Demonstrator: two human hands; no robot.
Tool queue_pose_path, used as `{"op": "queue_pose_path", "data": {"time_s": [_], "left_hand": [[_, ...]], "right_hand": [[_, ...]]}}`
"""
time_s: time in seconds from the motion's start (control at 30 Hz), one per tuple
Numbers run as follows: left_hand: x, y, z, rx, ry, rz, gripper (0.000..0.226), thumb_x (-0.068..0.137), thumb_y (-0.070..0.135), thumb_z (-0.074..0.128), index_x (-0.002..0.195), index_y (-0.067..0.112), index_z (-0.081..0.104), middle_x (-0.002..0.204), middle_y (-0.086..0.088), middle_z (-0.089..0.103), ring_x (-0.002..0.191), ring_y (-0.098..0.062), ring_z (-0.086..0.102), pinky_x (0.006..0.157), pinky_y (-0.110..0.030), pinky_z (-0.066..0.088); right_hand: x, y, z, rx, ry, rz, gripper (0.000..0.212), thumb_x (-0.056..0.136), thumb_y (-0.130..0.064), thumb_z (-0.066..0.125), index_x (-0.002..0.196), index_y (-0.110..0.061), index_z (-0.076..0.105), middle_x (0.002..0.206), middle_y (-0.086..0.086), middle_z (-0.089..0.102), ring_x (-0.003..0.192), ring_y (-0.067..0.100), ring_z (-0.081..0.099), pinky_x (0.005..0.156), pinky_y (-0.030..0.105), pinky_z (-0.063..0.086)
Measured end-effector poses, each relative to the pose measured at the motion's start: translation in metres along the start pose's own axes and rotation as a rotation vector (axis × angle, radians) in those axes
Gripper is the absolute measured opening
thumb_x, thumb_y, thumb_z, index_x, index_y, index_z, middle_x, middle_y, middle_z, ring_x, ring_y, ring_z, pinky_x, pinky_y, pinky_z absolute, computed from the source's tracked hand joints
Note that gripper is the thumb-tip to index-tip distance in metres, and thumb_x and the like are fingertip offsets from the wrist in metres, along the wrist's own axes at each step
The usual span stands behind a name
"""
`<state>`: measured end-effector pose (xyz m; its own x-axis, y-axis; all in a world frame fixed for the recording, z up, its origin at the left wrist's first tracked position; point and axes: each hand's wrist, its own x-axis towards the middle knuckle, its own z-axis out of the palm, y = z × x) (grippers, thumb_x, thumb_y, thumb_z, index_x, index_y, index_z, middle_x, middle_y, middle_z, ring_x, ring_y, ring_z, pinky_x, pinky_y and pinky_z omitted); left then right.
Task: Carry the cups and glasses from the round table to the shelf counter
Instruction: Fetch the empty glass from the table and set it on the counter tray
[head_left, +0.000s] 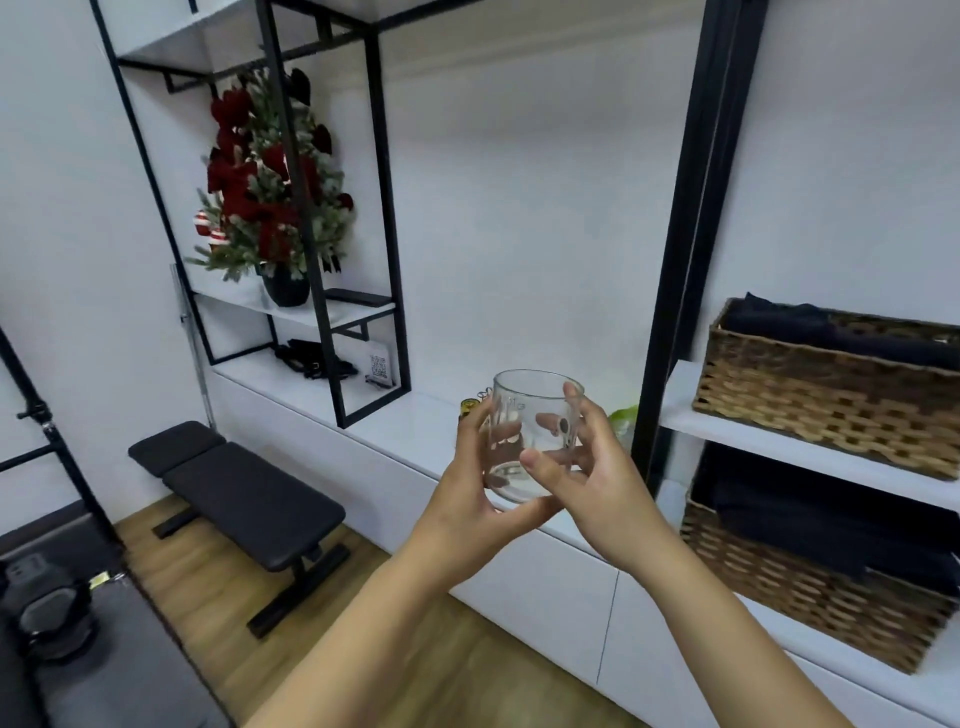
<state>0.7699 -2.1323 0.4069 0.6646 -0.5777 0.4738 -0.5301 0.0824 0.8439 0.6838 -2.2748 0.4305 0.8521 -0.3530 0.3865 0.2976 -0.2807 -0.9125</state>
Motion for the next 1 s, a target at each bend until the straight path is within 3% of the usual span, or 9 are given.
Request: {"op": "queue_pose_path", "data": {"time_s": [0.2,0.37,0.53,0.7,0.87,1.0], "left_hand": [[0.095,-0.069,-0.023,0.0,0.016,-0.003,0.102,0.079,0.042,0.091,0.152,0.06,0.021,0.139,0.036,0.053,0.132,-0.001,0.059,0.094,-0.007,0.046],[0.175,-0.112,-0.045,0.012,0.016,-0.012,0.097,0.081,0.042,0.09,0.146,0.065,0.022,0.137,0.042,0.053,0.125,0.008,0.06,0.09,-0.003,0.046],[0.249,-0.163,-0.059,0.012,-0.019,-0.045,0.099,0.08,0.03,0.092,0.144,0.067,0.025,0.135,0.035,0.058,0.126,0.006,0.06,0.09,-0.005,0.048],[0.32,-0.223,-0.066,0.023,-0.019,-0.089,0.107,0.075,0.028,0.094,0.154,0.051,0.026,0.144,0.019,0.052,0.126,0.001,0.061,0.089,-0.009,0.05],[0.395,-0.28,-0.066,0.031,-0.004,-0.131,0.106,0.075,0.021,0.095,0.157,0.044,0.03,0.138,0.017,0.054,0.119,0.002,0.063,0.085,-0.01,0.051],[0.459,-0.319,-0.069,0.05,-0.005,-0.189,0.105,0.072,0.025,0.092,0.153,0.053,0.032,0.138,0.015,0.054,0.117,-0.002,0.065,0.086,-0.015,0.053]], "right_hand": [[0.117,0.052,0.007,0.015,-0.016,0.005,0.088,0.069,-0.059,0.08,0.144,-0.052,0.036,0.132,-0.021,0.06,0.108,0.006,0.068,0.085,0.027,0.058],[0.209,0.091,0.015,0.004,-0.022,0.011,0.082,0.067,-0.064,0.082,0.136,-0.054,0.04,0.127,-0.029,0.061,0.109,0.009,0.069,0.091,0.04,0.059],[0.288,0.131,0.013,0.004,-0.022,0.045,0.076,0.067,-0.062,0.081,0.131,-0.055,0.042,0.127,-0.025,0.062,0.107,0.005,0.068,0.079,0.029,0.06],[0.367,0.179,0.01,-0.021,-0.046,0.072,0.087,0.059,-0.075,0.08,0.133,-0.049,0.043,0.13,-0.017,0.062,0.105,0.008,0.07,0.079,0.027,0.058],[0.452,0.231,0.003,-0.076,-0.025,0.106,0.081,0.062,-0.068,0.077,0.133,-0.042,0.048,0.12,-0.019,0.064,0.094,0.008,0.07,0.071,0.023,0.056],[0.519,0.26,-0.004,-0.13,0.022,0.165,0.082,0.055,-0.072,0.076,0.128,-0.04,0.054,0.107,-0.018,0.067,0.079,0.001,0.07,0.066,0.015,0.051]]}}
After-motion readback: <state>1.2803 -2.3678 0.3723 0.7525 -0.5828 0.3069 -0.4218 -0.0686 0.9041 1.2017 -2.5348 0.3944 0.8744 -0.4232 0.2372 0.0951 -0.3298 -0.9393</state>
